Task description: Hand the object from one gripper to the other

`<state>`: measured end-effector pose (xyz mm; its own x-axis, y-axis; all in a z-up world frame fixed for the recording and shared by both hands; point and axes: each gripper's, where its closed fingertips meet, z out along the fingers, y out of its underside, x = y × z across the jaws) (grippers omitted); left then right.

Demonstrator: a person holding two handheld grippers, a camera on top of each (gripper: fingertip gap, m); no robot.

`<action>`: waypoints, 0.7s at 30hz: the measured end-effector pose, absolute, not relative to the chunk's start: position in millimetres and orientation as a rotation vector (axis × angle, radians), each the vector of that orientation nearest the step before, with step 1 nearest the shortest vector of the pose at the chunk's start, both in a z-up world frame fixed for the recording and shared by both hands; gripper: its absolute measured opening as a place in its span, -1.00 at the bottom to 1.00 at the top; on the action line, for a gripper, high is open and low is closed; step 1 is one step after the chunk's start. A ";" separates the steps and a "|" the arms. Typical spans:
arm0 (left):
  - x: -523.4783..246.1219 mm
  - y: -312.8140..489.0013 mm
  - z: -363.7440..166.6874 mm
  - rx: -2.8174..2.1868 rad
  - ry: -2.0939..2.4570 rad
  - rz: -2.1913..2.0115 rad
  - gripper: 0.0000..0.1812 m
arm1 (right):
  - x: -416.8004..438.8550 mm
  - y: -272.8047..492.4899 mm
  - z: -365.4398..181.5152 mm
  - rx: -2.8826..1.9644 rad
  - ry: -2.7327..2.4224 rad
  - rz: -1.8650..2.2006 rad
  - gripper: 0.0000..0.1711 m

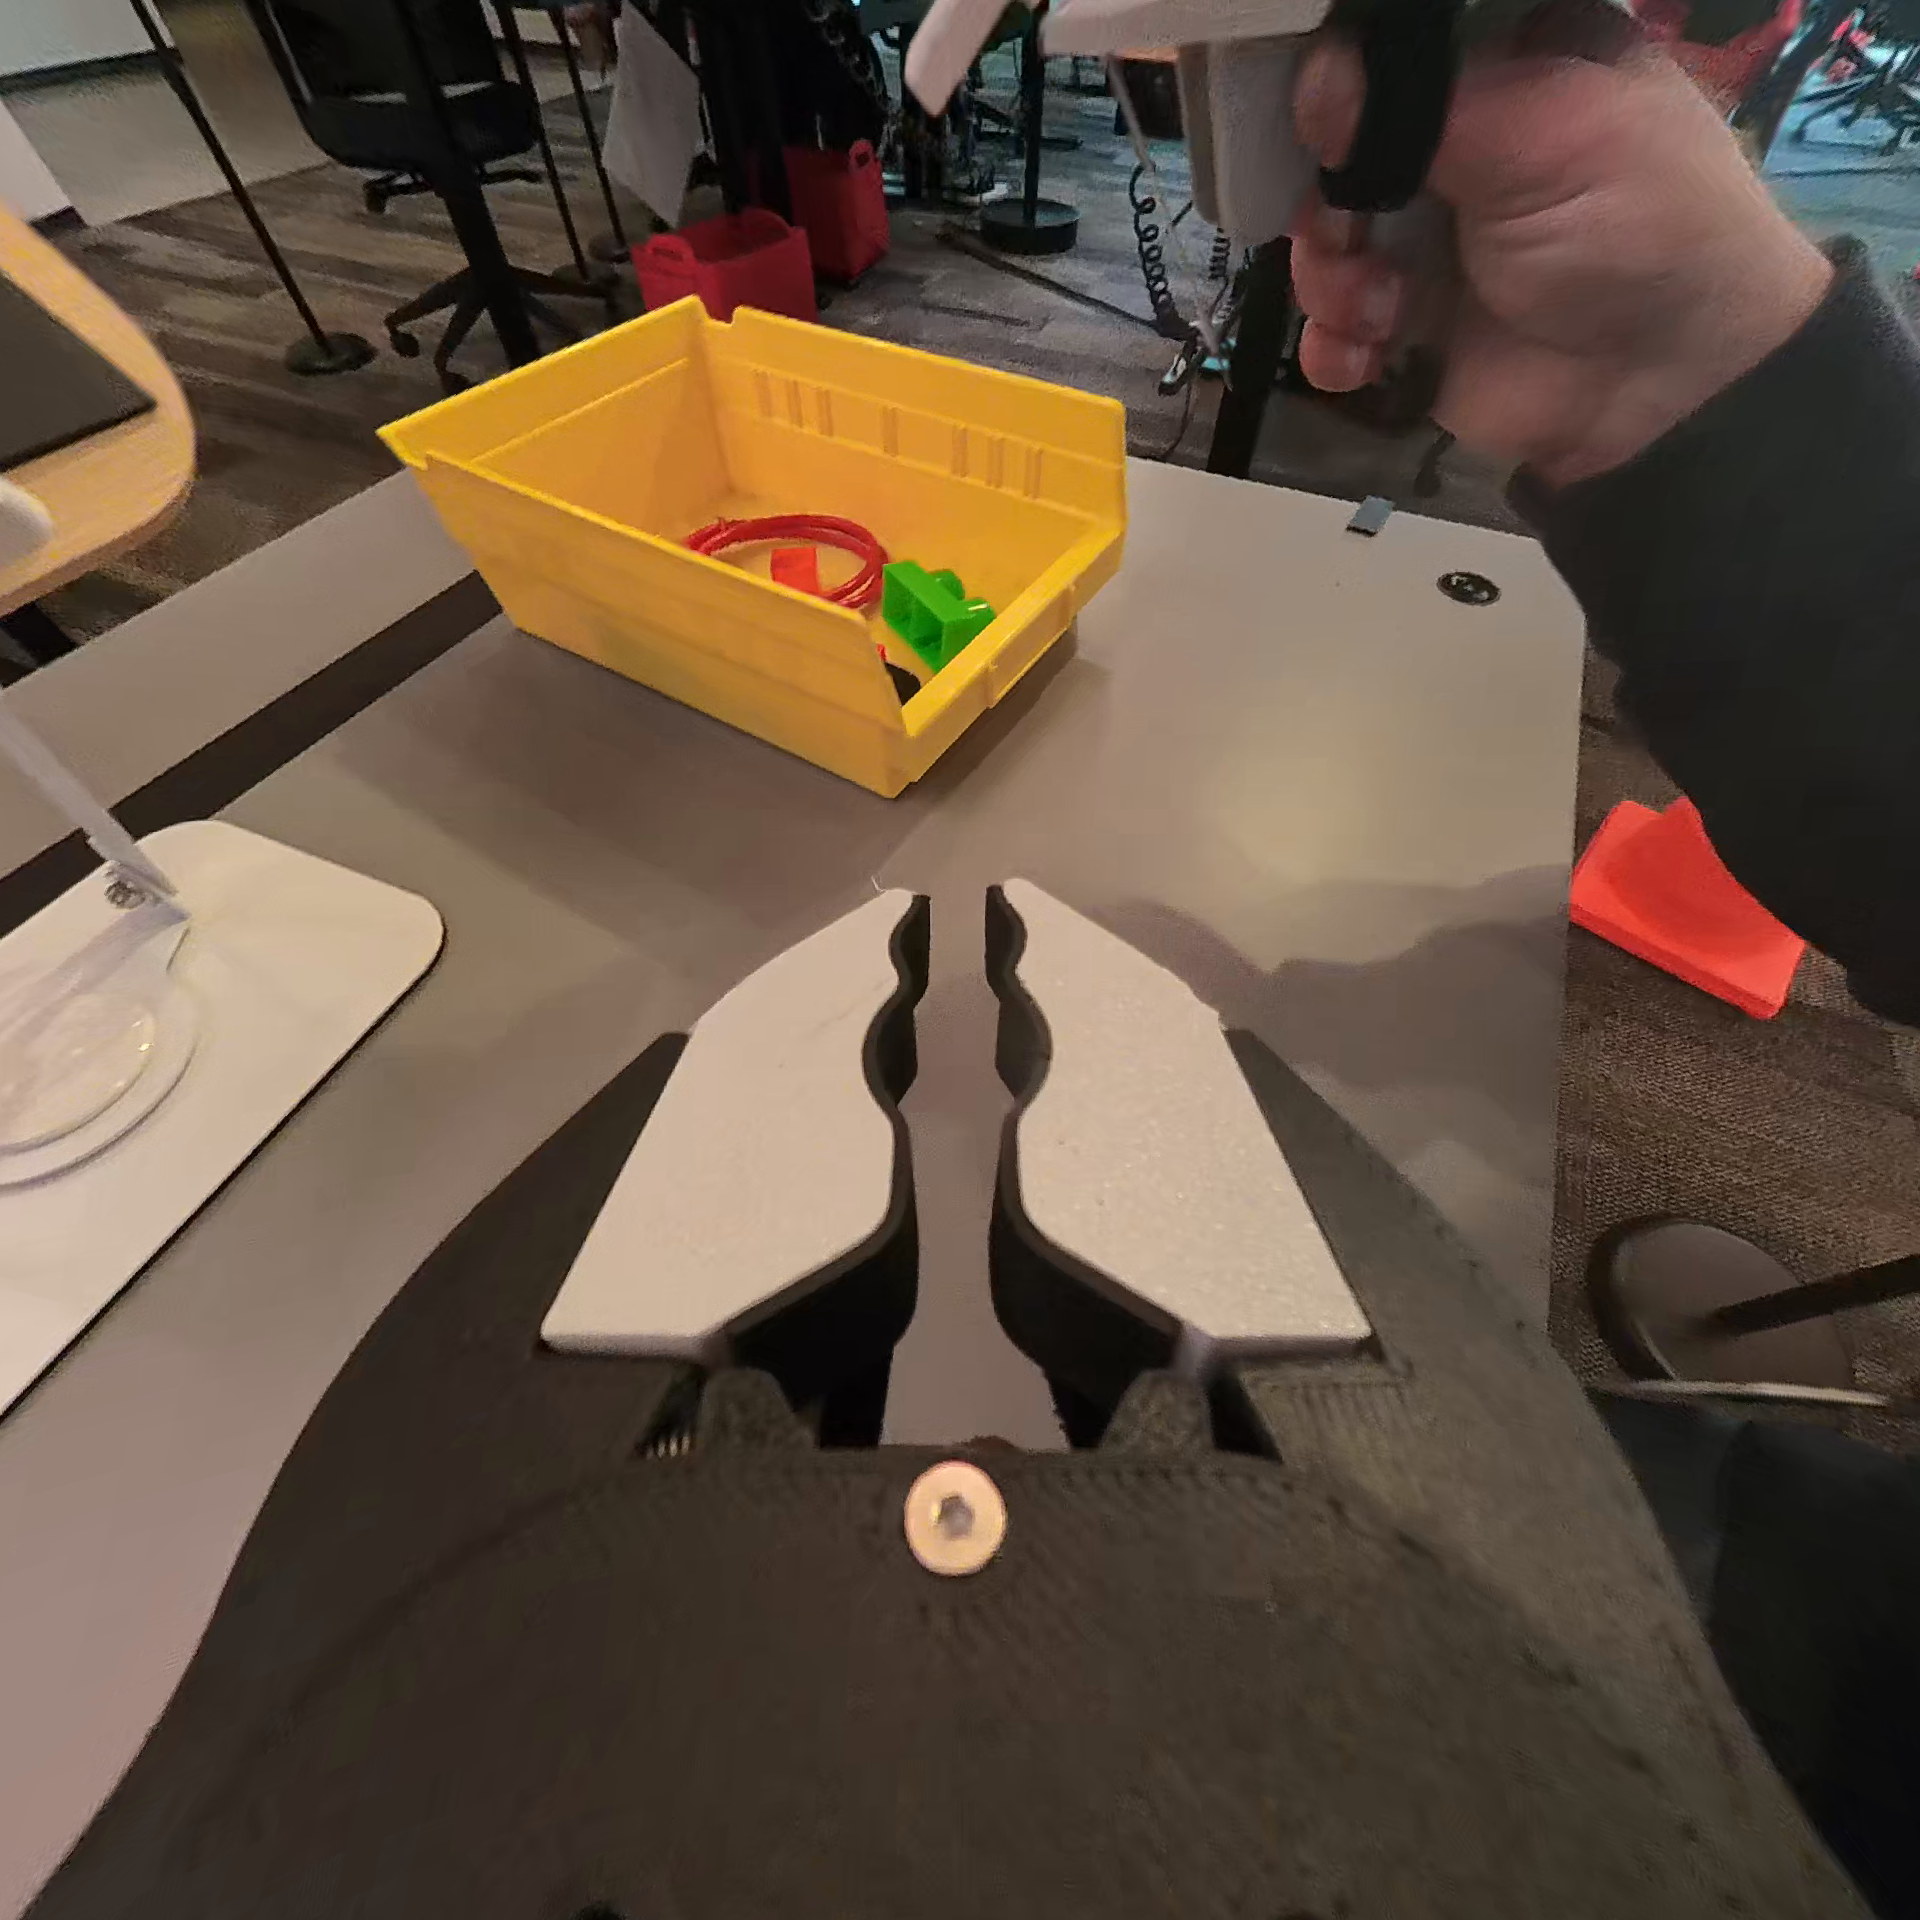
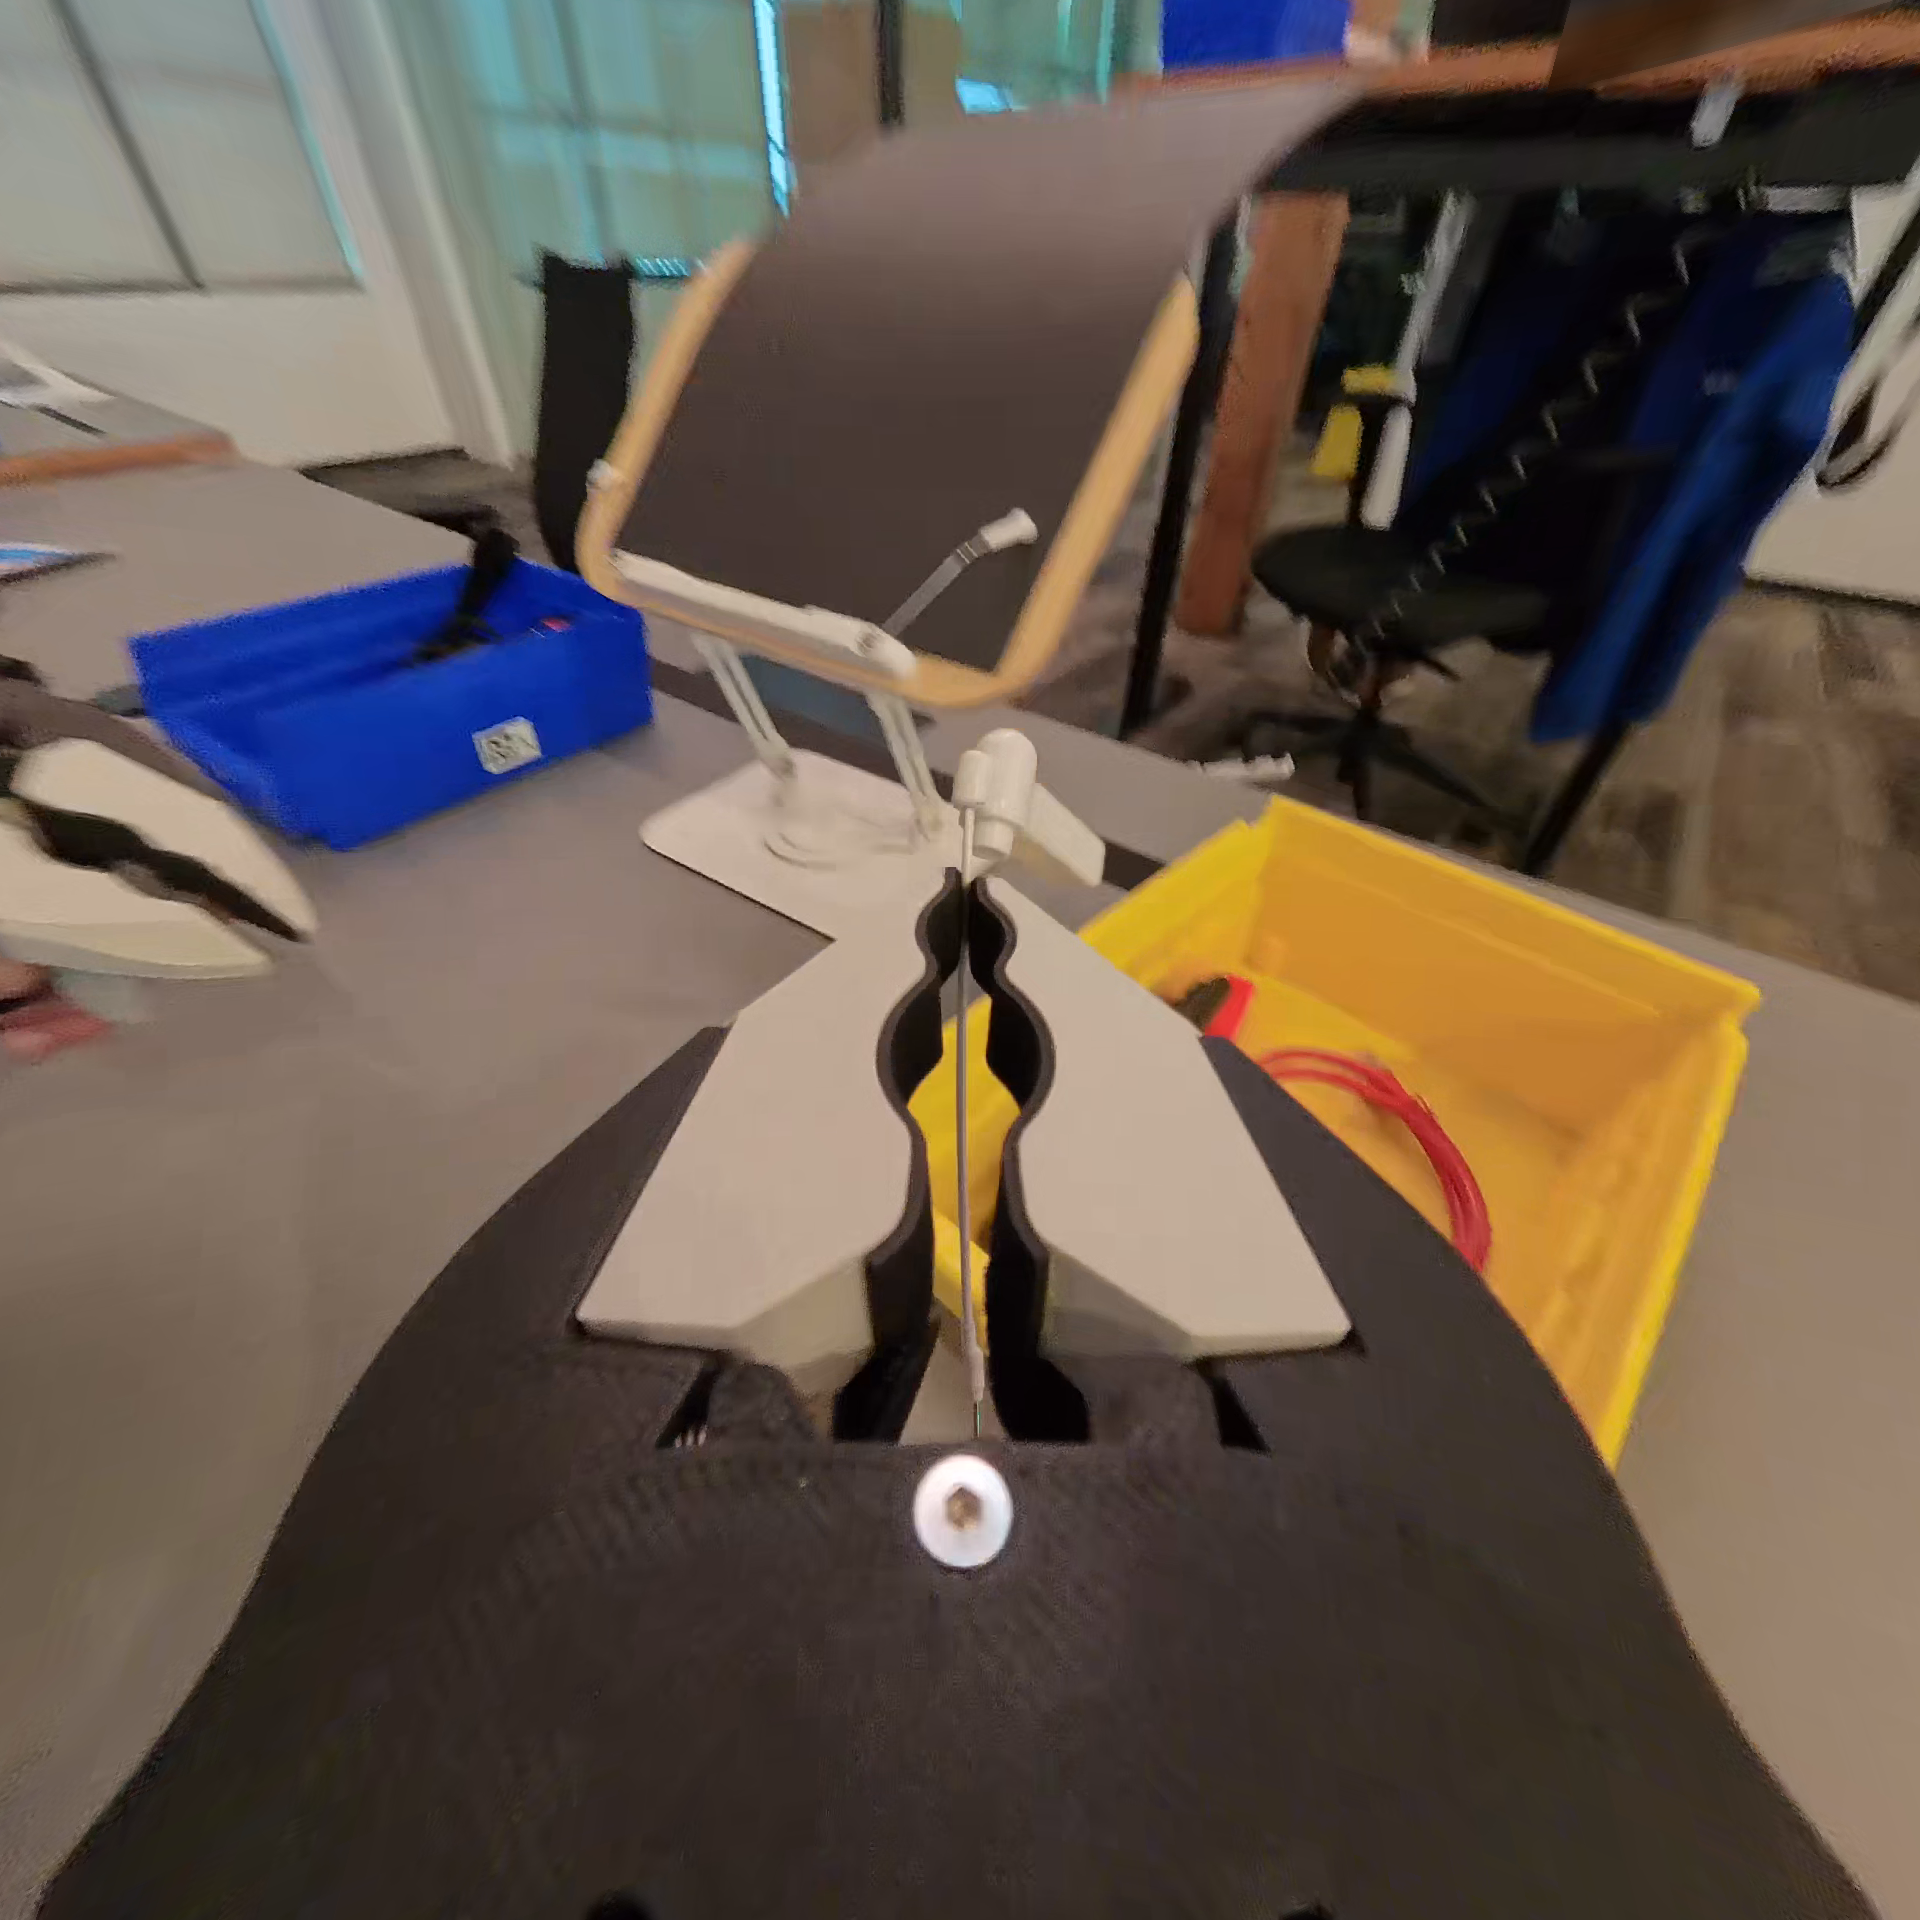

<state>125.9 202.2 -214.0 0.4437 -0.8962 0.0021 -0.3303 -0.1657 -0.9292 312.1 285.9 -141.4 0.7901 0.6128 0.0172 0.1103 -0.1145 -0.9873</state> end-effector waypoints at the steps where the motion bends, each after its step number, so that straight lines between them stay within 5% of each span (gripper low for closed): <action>1: 121.5 203.9 -216.6 -1.725 1.066 -0.717 -0.89 | 317.4 296.9 -150.7 -1.693 -0.561 0.443 -1.00; 11: 66.0 228.9 -239.2 -1.792 1.005 -0.551 -0.87 | 354.0 382.2 -270.6 -2.126 -0.495 0.148 -1.00; 21: -31.6 259.3 -214.7 -1.792 0.798 -0.363 -0.81 | 374.4 403.3 -318.0 -2.290 -0.529 -0.029 -1.00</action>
<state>-31.6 259.3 -214.7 0.7272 -0.6733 -0.1337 -0.3415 -0.1859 -0.9213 374.4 403.3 -318.0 0.9134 0.3648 0.1806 0.3824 -0.6168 -0.6880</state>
